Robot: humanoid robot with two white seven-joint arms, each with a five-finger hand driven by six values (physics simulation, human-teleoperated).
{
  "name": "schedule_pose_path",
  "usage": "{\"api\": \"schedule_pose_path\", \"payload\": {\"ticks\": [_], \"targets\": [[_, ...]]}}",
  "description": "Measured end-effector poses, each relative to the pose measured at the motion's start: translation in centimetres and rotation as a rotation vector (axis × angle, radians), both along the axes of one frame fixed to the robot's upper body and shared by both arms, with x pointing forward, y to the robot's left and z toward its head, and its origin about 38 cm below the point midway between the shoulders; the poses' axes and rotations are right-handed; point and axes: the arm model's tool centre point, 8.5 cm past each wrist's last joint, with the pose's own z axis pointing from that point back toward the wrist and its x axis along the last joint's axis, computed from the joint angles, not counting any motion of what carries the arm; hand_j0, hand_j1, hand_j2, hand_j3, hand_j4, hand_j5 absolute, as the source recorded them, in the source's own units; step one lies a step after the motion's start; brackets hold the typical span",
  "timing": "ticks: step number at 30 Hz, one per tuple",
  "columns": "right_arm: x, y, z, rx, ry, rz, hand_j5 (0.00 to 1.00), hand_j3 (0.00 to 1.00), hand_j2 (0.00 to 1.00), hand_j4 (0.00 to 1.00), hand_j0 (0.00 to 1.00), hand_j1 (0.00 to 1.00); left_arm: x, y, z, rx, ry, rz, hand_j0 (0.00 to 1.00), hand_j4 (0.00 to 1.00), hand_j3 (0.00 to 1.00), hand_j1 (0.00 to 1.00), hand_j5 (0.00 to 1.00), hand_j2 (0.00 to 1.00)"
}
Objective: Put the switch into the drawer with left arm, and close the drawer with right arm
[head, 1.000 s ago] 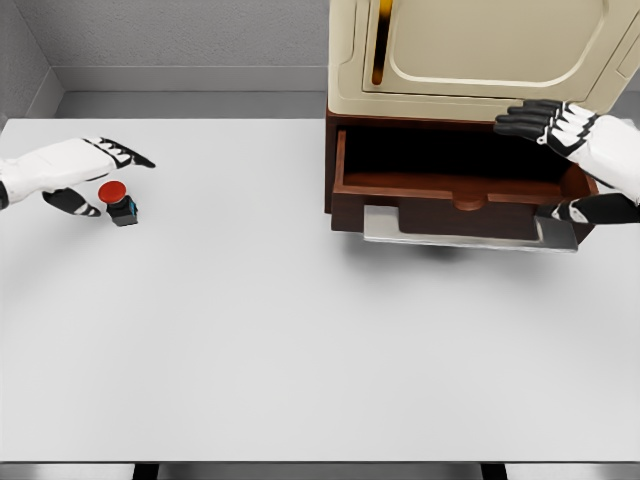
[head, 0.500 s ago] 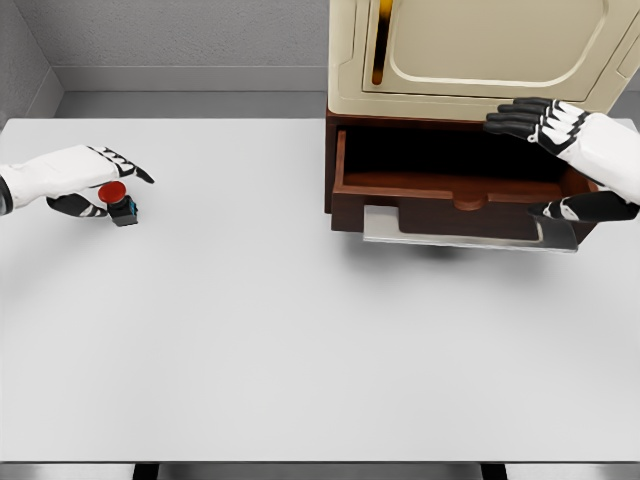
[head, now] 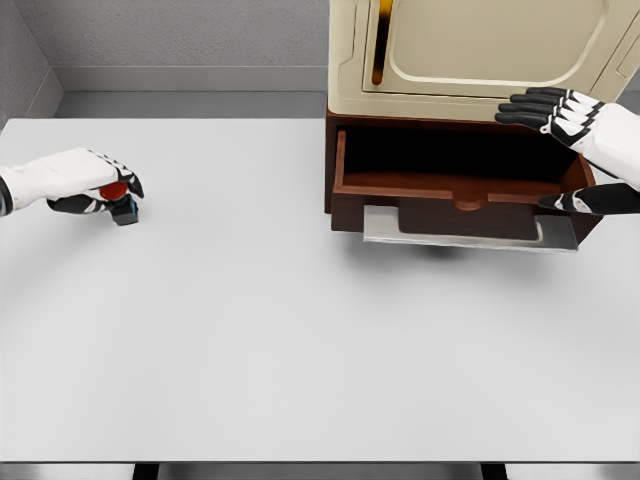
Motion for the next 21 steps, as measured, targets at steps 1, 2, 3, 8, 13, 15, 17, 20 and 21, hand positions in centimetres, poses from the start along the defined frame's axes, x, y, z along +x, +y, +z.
{"api": "schedule_pose_path", "payload": {"ticks": [1, 2, 3, 8, 13, 15, 17, 20, 21], "targets": [[0.0, 0.1, 0.0, 0.002, 0.0, 0.001, 1.0, 1.0, 1.0, 1.0, 1.0, 1.0, 0.0, 0.0, 0.0, 0.0, 0.0, 0.0, 0.52, 0.52, 0.52, 0.52, 0.52, 0.52], [0.1, 0.2, -0.1, 0.005, 0.0, 0.004, 1.0, 1.0, 1.0, 1.0, 1.0, 1.0, 0.0, 0.0, 0.0, 0.0, 0.0, 0.0, 0.52, 0.52, 0.52, 0.52, 0.52, 0.52], [0.1, 0.3, -0.1, 0.009, 0.0, 0.008, 1.0, 1.0, 1.0, 1.0, 1.0, 1.0, 0.1, 0.0, 0.2, 0.001, -0.004, 0.0, 0.52, 0.52, 0.52, 0.52, 0.52, 0.52], [0.2, 0.6, -0.3, 0.017, 0.002, 0.013, 1.0, 1.0, 1.0, 1.0, 1.0, 1.0, 0.3, 0.0, 0.6, -0.001, -0.013, 0.0, 0.53, 0.53, 0.53, 0.53, 0.53, 0.53], [0.2, 0.7, -0.4, 0.023, 0.005, 0.013, 1.0, 1.0, 1.0, 1.0, 1.0, 1.0, 0.6, -0.1, 1.4, -0.006, -0.029, -0.001, 0.53, 0.53, 0.53, 0.53, 0.53, 0.53], [0.2, 0.7, -0.4, 0.026, 0.006, 0.014, 1.0, 1.0, 1.0, 1.0, 1.0, 1.0, 0.7, -0.1, 1.6, -0.007, -0.033, -0.002, 0.53, 0.53, 0.53, 0.53, 0.53, 0.53], [0.2, 0.7, -0.5, 0.027, 0.007, 0.014, 1.0, 1.0, 1.0, 1.0, 1.0, 1.0, 0.8, -0.2, 2.0, -0.008, -0.041, -0.002, 0.53, 0.53, 0.53, 0.53, 0.53, 0.53], [0.2, 0.7, -0.5, 0.029, 0.008, 0.014, 1.0, 1.0, 1.0, 1.0, 1.0, 1.0, 0.9, -0.3, 2.2, -0.01, -0.046, -0.005, 0.53, 0.53, 0.53, 0.53, 0.53, 0.53], [0.2, 0.7, -0.5, 0.03, 0.007, 0.013, 1.0, 1.0, 1.0, 1.0, 1.0, 1.0, 1.0, -0.3, 2.5, -0.01, -0.051, -0.007, 0.53, 0.53, 0.53, 0.53, 0.53, 0.53]]}}
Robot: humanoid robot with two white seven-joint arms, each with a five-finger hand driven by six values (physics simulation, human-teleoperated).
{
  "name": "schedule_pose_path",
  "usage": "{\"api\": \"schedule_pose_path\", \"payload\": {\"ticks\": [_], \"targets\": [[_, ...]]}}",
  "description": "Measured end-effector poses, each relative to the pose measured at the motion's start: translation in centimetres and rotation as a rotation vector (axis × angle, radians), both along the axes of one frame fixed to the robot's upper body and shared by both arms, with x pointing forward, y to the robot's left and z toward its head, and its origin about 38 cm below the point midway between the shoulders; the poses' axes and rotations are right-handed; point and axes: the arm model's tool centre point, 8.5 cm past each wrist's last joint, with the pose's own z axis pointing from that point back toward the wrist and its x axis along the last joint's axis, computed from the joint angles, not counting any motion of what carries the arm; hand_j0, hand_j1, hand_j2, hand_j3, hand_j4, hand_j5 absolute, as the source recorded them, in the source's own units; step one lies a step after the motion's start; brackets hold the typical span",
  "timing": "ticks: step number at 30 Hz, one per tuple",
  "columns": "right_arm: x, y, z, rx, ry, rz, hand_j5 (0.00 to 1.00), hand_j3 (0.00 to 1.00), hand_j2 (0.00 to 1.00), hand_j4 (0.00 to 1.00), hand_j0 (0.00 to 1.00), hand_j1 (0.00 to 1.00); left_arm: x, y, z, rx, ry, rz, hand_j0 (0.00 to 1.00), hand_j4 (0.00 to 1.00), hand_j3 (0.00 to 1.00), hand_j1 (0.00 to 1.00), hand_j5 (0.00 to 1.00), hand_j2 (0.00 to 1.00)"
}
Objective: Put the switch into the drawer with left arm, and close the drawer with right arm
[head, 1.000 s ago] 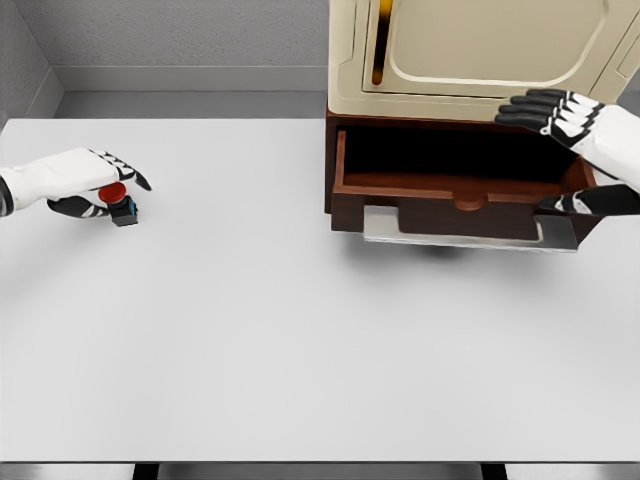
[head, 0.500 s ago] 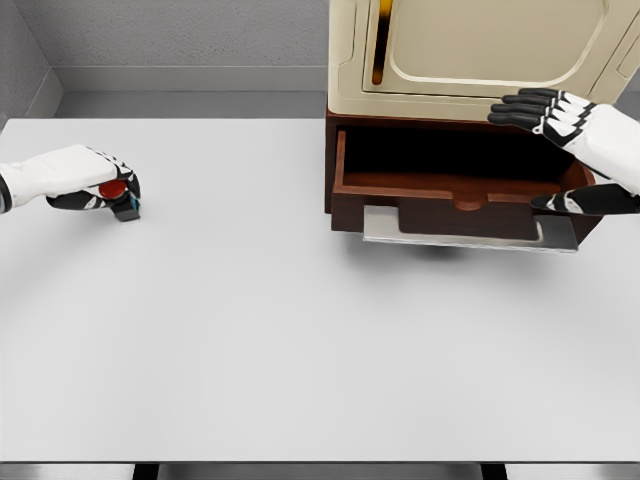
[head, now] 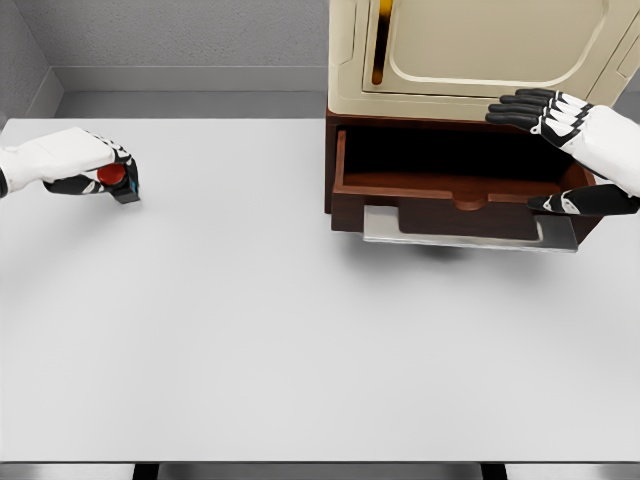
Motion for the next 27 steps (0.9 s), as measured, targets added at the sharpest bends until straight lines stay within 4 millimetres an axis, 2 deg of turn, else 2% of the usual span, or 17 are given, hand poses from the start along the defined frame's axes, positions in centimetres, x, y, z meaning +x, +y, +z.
{"api": "schedule_pose_path", "payload": {"ticks": [7, 13, 19, 27], "targets": [[0.0, 0.0, 0.0, 0.005, 0.0, -0.002, 1.0, 1.0, 1.0, 1.0, 1.0, 1.0, 0.0, -1.4, 1.1, -0.01, -0.029, -0.042, 0.53, 0.53, 0.53, 0.53, 0.53, 0.53], [0.0, -0.1, 0.0, 0.007, -0.001, -0.003, 1.0, 1.0, 1.0, 1.0, 1.0, 1.0, 0.2, -4.2, 2.0, -0.033, -0.059, -0.108, 0.53, 0.53, 0.53, 0.53, 0.53, 0.53], [0.0, -0.1, 0.0, 0.009, -0.001, -0.003, 1.0, 1.0, 1.0, 1.0, 1.0, 1.0, 0.3, -6.0, 3.8, -0.041, -0.104, -0.16, 0.53, 0.53, 0.53, 0.53, 0.53, 0.53], [0.0, -0.1, 0.0, 0.009, -0.001, -0.004, 1.0, 1.0, 1.0, 1.0, 1.0, 1.0, -0.6, -8.2, 5.2, -0.051, -0.143, -0.235, 0.53, 0.53, 0.53, 0.53, 0.53, 0.53]]}}
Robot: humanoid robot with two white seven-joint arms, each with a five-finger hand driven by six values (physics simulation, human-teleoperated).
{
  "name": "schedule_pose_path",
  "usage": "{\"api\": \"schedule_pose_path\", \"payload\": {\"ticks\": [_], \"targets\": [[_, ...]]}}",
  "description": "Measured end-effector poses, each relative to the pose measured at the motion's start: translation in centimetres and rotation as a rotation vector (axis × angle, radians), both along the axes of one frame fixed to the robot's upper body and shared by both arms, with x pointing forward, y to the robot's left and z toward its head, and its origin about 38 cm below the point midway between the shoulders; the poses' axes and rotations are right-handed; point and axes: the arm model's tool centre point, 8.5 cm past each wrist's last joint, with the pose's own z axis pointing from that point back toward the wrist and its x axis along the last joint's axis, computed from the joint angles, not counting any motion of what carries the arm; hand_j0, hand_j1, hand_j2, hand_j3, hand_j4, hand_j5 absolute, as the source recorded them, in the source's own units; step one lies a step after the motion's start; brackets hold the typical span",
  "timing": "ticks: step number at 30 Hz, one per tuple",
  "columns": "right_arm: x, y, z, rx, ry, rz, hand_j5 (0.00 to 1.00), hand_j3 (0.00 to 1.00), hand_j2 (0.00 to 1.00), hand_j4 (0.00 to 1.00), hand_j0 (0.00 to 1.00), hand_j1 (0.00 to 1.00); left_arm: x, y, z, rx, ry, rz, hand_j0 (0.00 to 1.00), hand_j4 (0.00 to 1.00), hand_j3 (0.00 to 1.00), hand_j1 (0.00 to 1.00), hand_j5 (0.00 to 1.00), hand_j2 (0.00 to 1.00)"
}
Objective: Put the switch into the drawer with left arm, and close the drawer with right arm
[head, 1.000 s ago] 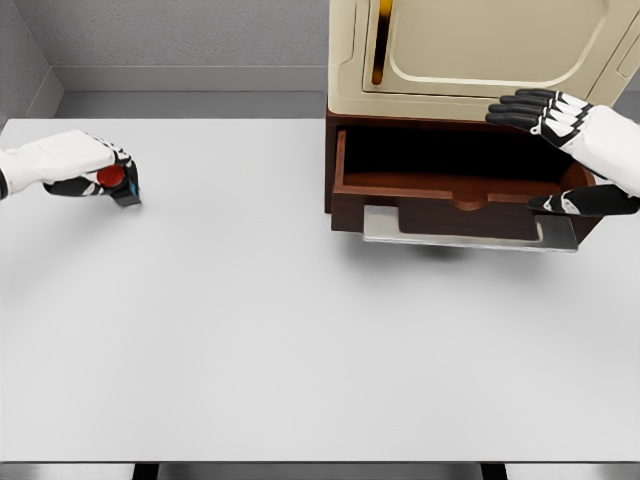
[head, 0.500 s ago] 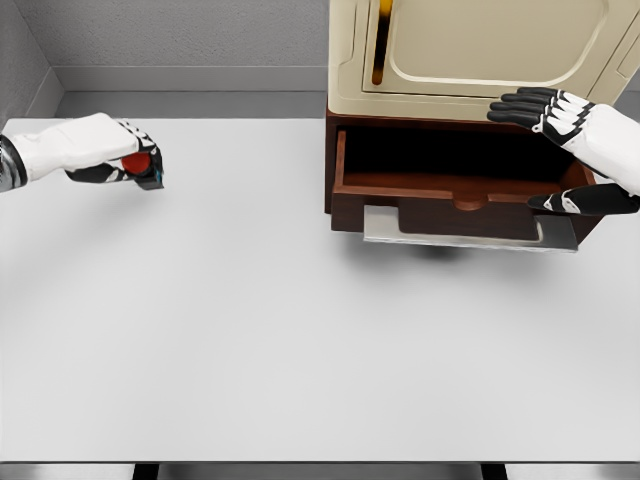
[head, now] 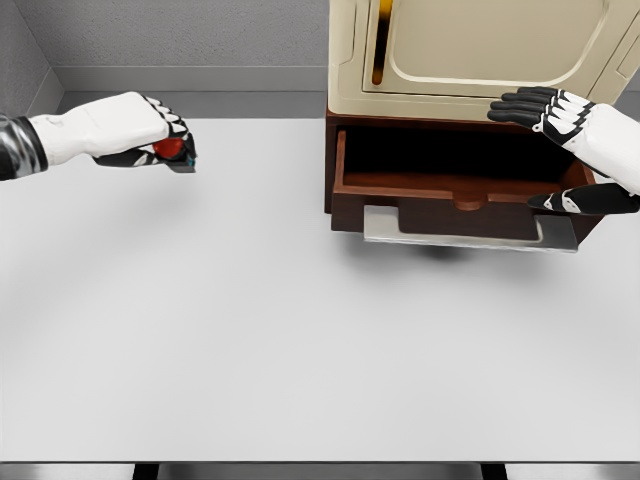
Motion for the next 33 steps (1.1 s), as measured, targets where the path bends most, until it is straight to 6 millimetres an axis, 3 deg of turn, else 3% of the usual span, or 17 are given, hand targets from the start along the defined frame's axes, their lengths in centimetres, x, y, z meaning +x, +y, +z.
{"api": "schedule_pose_path", "payload": {"ticks": [8, 17, 33], "targets": [[0.0, 0.0, -0.1, 0.0, 0.002, 0.001, 1.0, 1.0, 1.0, 1.0, 1.0, 1.0, -1.5, -3.2, 1.4, -0.011, -0.047, -0.105, 0.53, 0.53, 0.53, 0.53, 0.53, 0.53], [0.2, 1.0, -0.7, 0.025, 0.012, 0.022, 1.0, 1.0, 1.0, 1.0, 1.0, 1.0, -2.1, -4.8, 2.3, -0.02, -0.072, -0.155, 0.53, 0.53, 0.53, 0.53, 0.53, 0.53], [0.4, 1.6, -0.6, 0.042, 0.001, 0.034, 1.0, 1.0, 1.0, 1.0, 1.0, 1.0, -2.5, -8.3, 5.7, -0.058, -0.153, -0.249, 0.53, 0.53, 0.53, 0.53, 0.53, 0.53]]}}
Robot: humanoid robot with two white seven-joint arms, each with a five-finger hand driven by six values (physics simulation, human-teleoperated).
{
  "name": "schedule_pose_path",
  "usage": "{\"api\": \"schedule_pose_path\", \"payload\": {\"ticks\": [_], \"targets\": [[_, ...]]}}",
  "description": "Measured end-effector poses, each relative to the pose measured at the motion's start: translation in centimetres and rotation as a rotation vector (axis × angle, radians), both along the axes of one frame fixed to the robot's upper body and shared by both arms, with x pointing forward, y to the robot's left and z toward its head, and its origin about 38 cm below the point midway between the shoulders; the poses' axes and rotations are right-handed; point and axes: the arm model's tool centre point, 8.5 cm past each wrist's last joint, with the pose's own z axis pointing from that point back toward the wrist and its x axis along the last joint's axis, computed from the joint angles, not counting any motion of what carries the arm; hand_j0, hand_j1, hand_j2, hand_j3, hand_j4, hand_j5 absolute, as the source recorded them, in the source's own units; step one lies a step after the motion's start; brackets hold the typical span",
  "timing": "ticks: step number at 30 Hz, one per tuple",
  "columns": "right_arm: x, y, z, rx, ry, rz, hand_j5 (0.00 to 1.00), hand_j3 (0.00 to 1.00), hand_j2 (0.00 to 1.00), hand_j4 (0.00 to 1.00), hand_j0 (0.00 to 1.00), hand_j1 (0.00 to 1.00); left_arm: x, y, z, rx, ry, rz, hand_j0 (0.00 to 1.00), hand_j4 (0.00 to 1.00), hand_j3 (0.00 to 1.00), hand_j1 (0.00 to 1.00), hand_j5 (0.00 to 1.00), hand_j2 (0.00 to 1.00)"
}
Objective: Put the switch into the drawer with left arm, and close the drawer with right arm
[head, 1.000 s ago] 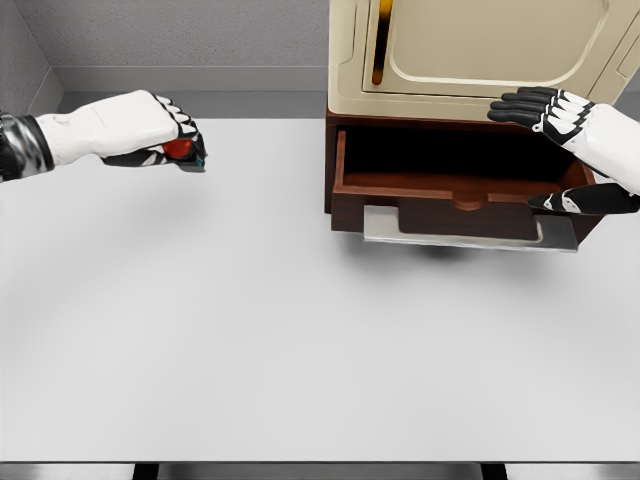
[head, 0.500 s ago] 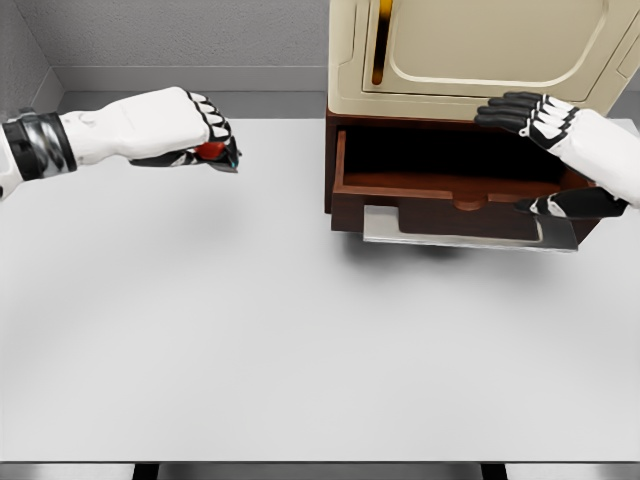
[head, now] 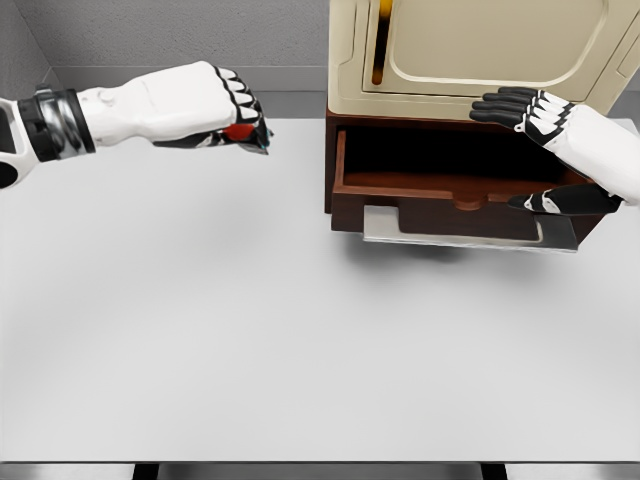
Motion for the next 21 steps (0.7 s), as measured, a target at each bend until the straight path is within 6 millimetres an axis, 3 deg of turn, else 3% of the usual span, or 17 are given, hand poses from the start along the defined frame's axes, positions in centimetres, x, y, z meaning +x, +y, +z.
{"api": "schedule_pose_path", "payload": {"ticks": [11, 21], "targets": [[0.0, 0.1, 0.0, 0.004, 0.0, 0.001, 1.0, 1.0, 1.0, 1.0, 1.0, 1.0, -0.3, -3.3, 1.0, -0.039, -0.019, -0.079, 0.53, 0.53, 0.53, 0.53, 0.53, 0.53], [0.0, -0.1, 0.0, 0.0, 0.001, -0.002, 1.0, 1.0, 1.0, 1.0, 1.0, 1.0, -0.4, -5.2, 1.8, -0.051, -0.034, -0.119, 0.53, 0.53, 0.53, 0.53, 0.53, 0.53]]}}
